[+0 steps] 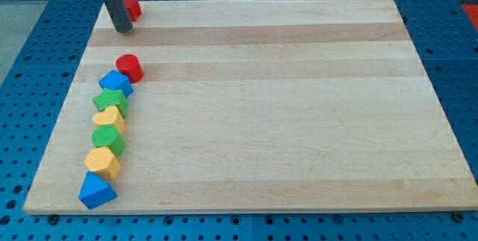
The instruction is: Push blue triangle to the right of the yellow hexagon
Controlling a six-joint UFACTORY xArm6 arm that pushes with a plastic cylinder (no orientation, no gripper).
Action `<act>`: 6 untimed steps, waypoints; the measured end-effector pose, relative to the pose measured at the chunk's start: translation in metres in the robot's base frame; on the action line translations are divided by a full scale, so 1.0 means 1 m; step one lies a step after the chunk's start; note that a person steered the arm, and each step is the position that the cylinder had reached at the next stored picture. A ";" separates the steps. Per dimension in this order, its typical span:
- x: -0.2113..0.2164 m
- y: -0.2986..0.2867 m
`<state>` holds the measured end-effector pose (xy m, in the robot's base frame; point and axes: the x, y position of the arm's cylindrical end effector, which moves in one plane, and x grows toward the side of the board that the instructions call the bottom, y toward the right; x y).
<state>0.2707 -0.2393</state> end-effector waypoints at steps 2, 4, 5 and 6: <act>0.010 -0.059; 0.047 -0.065; 0.127 -0.065; 0.216 -0.065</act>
<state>0.4866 -0.3045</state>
